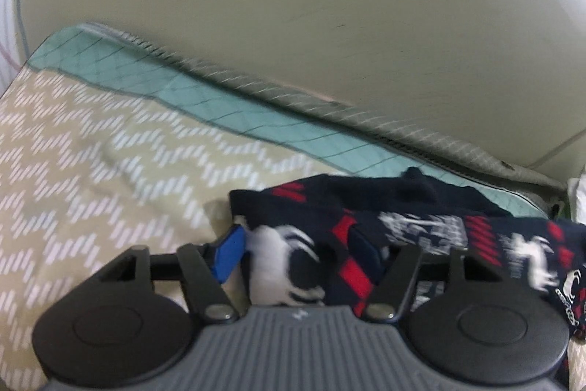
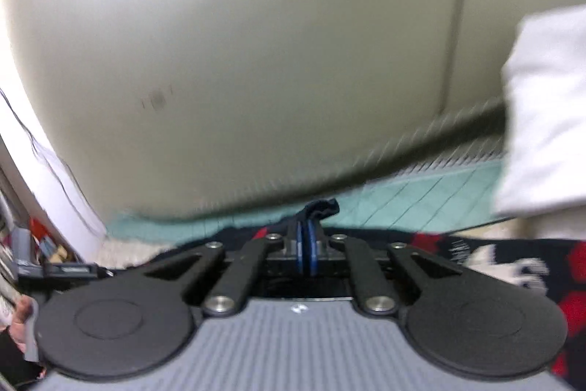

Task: Fold small clothes

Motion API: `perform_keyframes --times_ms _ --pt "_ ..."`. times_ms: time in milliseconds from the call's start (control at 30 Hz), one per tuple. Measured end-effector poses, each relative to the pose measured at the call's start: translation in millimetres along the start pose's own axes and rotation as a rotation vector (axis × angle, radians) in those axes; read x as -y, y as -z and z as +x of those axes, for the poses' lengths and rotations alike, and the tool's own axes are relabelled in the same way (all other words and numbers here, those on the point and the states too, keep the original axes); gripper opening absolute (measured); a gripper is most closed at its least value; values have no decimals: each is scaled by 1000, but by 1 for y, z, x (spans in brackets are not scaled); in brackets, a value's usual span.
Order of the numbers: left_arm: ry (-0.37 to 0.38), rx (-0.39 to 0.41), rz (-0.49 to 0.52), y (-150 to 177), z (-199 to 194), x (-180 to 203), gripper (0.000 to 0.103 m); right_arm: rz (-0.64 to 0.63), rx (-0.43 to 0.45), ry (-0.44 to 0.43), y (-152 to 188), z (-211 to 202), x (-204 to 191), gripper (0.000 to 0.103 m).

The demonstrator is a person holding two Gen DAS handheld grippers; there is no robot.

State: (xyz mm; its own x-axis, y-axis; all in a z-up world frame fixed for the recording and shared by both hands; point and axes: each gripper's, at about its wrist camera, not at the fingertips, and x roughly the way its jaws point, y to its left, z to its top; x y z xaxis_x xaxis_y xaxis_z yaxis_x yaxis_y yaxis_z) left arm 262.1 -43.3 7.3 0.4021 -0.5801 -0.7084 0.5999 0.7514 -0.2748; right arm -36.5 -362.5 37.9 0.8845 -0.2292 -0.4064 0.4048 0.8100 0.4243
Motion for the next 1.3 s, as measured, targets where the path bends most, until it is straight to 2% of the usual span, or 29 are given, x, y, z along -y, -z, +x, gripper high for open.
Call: perform_keyframes --times_ms 100,133,167,200,233,300,333,400,500,567,633,667,800,867,1000,1300 --pt "-33 7 23 2 8 15 60 -28 55 100 17 -33 7 5" --pt "-82 -7 43 5 15 22 61 -44 35 137 24 -31 10 11" --pt "-133 -17 65 8 22 29 62 -53 -8 156 32 -24 14 24" --pt "-173 11 96 13 22 36 64 -44 -77 170 39 -16 19 45" --pt "-212 28 120 16 21 44 64 -24 -114 176 43 -13 24 60" --pt "-271 48 107 21 15 51 63 27 -67 158 49 -26 32 58" --pt "-302 65 82 23 8 54 59 54 -37 148 50 -36 35 58" --pt "-342 147 31 29 -15 61 58 124 5 128 51 -56 46 58" --pt "-270 291 26 43 -51 78 63 210 30 115 54 -84 63 58" --pt "-200 324 77 51 -60 92 68 229 46 133 59 -107 71 58" --pt "-141 298 129 57 -53 101 69 248 55 154 65 -125 78 58" --pt "-137 277 138 59 -45 101 69 260 58 168 69 -133 81 57" --pt "-182 146 89 67 -4 79 65 333 67 234 79 -157 101 57" --pt "-183 171 72 65 -8 71 68 383 81 269 85 -168 111 57" --pt "-197 157 59 65 -6 62 68 466 129 313 92 -192 130 56" --pt "-183 162 46 64 -6 60 68 557 239 403 93 -229 154 56"
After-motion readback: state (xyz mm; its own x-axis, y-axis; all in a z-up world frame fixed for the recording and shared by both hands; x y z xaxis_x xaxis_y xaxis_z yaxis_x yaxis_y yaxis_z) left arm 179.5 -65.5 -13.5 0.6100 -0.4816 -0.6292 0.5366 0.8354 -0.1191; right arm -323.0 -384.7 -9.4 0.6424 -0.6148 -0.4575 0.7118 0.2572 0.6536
